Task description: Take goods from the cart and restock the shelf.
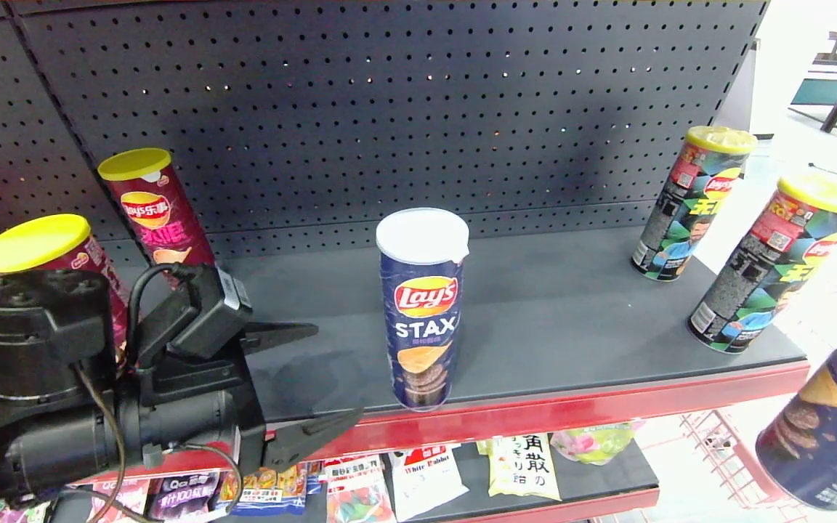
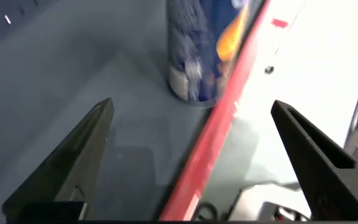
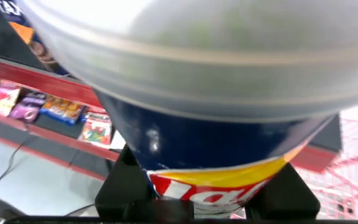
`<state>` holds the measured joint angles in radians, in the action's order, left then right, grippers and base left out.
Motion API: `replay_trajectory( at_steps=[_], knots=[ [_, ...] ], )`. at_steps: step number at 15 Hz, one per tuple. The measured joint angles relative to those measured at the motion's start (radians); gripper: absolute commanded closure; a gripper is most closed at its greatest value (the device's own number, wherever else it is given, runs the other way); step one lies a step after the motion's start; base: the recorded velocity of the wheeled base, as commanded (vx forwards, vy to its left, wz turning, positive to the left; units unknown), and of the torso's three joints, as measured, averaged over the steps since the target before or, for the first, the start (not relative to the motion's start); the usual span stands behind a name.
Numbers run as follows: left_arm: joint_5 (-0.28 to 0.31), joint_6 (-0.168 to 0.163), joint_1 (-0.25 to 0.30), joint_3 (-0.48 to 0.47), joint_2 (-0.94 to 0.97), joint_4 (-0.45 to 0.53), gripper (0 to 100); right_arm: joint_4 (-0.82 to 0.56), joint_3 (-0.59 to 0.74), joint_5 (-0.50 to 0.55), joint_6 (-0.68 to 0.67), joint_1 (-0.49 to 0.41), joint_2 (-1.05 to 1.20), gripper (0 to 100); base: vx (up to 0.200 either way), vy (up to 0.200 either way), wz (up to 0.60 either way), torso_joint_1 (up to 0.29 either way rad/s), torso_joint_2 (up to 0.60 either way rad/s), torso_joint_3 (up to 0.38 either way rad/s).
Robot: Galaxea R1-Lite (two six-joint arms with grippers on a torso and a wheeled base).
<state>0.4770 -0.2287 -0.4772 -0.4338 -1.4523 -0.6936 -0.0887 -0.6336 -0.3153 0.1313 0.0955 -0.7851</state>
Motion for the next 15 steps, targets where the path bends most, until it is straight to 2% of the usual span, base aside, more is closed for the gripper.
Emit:
replay_trajectory(
  at_steps=[3, 7, 13, 15],
  knots=[
    [0.003, -0.001, -0.014, 0.042, 0.019, -0.003, 0, 0.029, -0.066, -0.006, -0.003, 0.079, -0.134, 100, 0.000, 0.000, 0.00, 0.000, 0.00, 0.000],
    [0.006, 0.003, -0.026, 0.080, 0.024, -0.008, 0, 0.213, -0.111, -0.040, -0.004, 0.120, -0.329, 100, 0.000, 0.000, 0.00, 0.000, 0.00, 0.000],
    [-0.062, 0.014, -0.022, 0.137, 0.058, -0.014, 0, 0.273, -0.348, -0.075, 0.000, 0.178, -0.647, 100, 0.000, 0.000, 0.00, 0.000, 0.00, 0.000],
    [-0.086, 0.043, -0.020, 0.157, 0.092, -0.011, 0, 0.274, -0.434, -0.078, 0.000, 0.212, -0.736, 100, 0.000, 0.000, 0.00, 0.000, 0.00, 0.000]
  ],
)
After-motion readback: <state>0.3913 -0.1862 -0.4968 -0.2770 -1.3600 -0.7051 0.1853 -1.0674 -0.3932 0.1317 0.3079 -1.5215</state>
